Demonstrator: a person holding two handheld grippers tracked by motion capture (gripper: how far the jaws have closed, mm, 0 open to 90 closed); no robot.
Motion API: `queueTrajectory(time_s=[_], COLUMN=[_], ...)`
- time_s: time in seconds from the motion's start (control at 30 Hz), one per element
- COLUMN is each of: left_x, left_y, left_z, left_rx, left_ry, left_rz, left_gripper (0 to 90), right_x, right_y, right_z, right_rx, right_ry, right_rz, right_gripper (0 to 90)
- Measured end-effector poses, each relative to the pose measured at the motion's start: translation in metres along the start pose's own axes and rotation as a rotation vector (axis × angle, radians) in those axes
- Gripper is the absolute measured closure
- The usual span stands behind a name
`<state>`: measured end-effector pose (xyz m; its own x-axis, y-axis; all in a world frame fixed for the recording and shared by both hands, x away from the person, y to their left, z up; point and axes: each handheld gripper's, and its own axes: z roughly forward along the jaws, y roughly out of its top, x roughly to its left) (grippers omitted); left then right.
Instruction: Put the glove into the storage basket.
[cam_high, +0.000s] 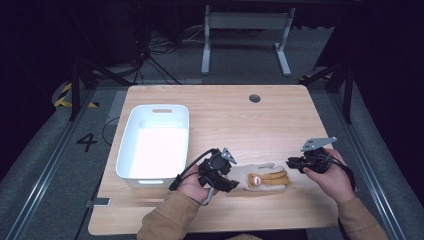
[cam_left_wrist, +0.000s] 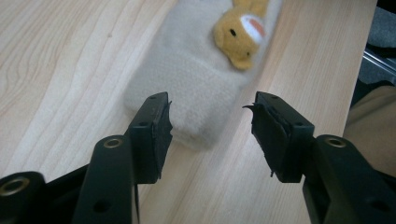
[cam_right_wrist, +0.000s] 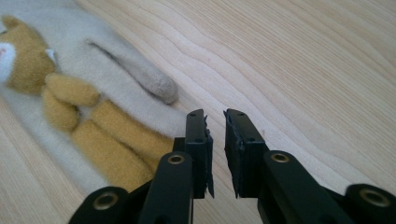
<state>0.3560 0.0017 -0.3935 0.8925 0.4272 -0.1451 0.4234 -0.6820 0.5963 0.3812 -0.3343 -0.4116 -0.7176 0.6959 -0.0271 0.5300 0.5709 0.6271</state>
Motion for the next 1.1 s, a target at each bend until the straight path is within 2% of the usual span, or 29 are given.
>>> queueTrajectory(time_s=[0.07,0.1,0.17,0.23,0.27,0.33,0.43,0.67,0.73,0.77,0.8,0.87,1.1], left_x=[-0.001,-0.001,0.0,0.003,0.004,0.006,0.007,0.007,0.009,0.009,0.009,0.01,0.014], left_y=[0.001,0.001,0.003,0.006,0.007,0.009,0.012,0.017,0.018,0.019,0.019,0.018,0.019], left_z=[0.0,0.0,0.0,0.001,0.002,0.003,0.008,0.026,0.031,0.033,0.035,0.038,0.051], left_rx=[-0.011,-0.022,-0.026,-0.023,-0.039,-0.057,-0.093,-0.108,-0.11,-0.108,-0.104,-0.105,-0.058], left_ry=[0.028,0.031,0.018,-0.01,-0.023,-0.039,-0.042,-0.077,-0.087,-0.066,-0.056,-0.049,-0.038], left_rz=[0.039,0.032,0.029,0.009,-0.003,0.001,0.012,0.052,0.049,0.054,0.059,0.062,0.085], left_gripper=[46.8,46.8,46.3,48.2,46.9,42.8,37.7,27.1,19.1,13.6,11.8,11.3,11.3], right_x=[-0.002,-0.004,-0.006,-0.008,-0.009,-0.011,-0.012,-0.015,-0.015,-0.015,-0.015,-0.014,-0.013], right_y=[-0.001,-0.002,-0.004,-0.006,-0.006,-0.007,-0.008,-0.01,-0.01,-0.01,-0.01,-0.01,-0.009], right_z=[-0.001,-0.002,-0.003,-0.003,-0.004,-0.004,-0.005,-0.006,-0.006,-0.006,-0.006,-0.006,-0.004], right_rx=[-0.002,-0.005,-0.002,-0.005,-0.005,-0.01,-0.012,-0.026,-0.031,-0.033,-0.033,-0.034,-0.028], right_ry=[0.004,0.001,0.001,-0.001,-0.001,-0.005,-0.003,0.001,-0.001,-0.002,-0.001,0.002,0.01], right_rz=[0.018,0.024,0.037,0.046,0.049,0.056,0.065,0.079,0.077,0.077,0.078,0.08,0.076], right_gripper=[77.3,76.9,76.2,76.0,75.9,75.8,75.4,74.0,72.2,71.7,71.5,71.1,70.6])
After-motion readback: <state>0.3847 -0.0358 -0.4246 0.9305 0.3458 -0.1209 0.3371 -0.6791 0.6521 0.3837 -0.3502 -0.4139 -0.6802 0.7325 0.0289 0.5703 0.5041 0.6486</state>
